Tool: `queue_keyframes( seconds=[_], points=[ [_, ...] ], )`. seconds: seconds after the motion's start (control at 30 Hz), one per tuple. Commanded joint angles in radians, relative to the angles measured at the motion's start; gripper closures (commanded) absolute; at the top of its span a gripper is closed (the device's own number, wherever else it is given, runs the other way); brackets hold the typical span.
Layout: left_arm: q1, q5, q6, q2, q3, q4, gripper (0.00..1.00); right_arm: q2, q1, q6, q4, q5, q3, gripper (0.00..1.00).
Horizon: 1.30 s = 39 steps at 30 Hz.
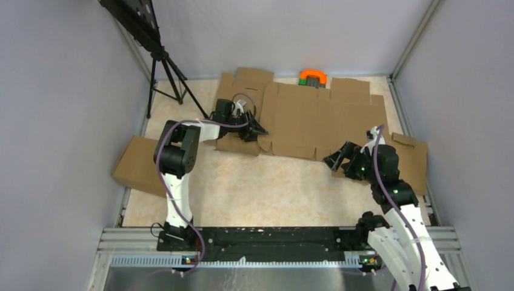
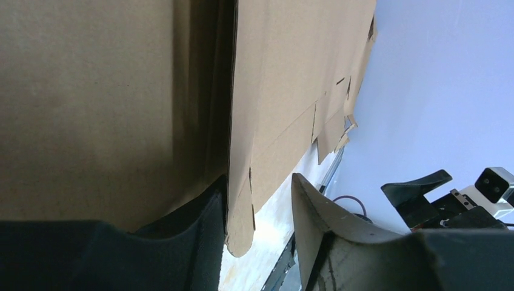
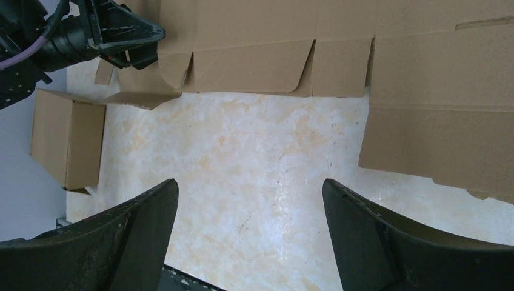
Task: Fold the paper box
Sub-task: Pick up the paper box from the center of the board.
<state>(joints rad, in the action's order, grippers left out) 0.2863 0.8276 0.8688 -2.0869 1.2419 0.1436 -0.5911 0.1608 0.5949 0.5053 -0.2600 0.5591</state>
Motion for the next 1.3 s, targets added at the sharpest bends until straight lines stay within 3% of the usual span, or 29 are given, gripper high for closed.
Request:
queue_keyframes(
  seconds=[0.0,0.1,0.27,0.37,0.47,0.6,0.8,1.03,1.27],
  points=[
    [0.018,0.004,-0.01,-0.007,0.058,0.028,0.58,0.006,0.003,-0.004,-0.034,-0.01,0.016,0.13],
    [0.02,-0.037,-0.045,-0.014,0.086,-0.028,0.68,0.004,0.003,-0.002,-0.04,-0.015,0.014,0.13],
    [0.024,-0.033,-0.036,-0.04,0.115,-0.028,0.68,-0.002,0.003,-0.004,-0.043,-0.021,0.016,0.13],
    [0.031,-0.038,-0.04,-0.048,0.13,-0.032,0.75,-0.001,0.003,-0.005,-0.045,-0.021,0.014,0.13],
    [0.039,-0.035,-0.047,-0.058,0.154,-0.056,1.0,0.0,0.004,-0.009,-0.04,-0.021,0.014,0.13],
    [0.053,0.028,-0.01,-0.008,0.135,-0.007,1.0,0.001,0.004,-0.013,-0.022,-0.022,0.026,0.13],
    [0.047,0.024,-0.004,0.191,0.058,-0.028,1.0,0.012,0.004,-0.026,0.01,-0.013,0.061,0.13],
    [0.023,0.095,0.106,0.448,-0.085,0.051,1.0,0.029,0.004,-0.028,0.031,-0.01,0.076,0.13],
    [-0.077,0.037,0.003,0.735,-0.201,-0.168,1.0,0.037,0.004,-0.019,0.019,-0.026,0.077,0.13]
  ],
)
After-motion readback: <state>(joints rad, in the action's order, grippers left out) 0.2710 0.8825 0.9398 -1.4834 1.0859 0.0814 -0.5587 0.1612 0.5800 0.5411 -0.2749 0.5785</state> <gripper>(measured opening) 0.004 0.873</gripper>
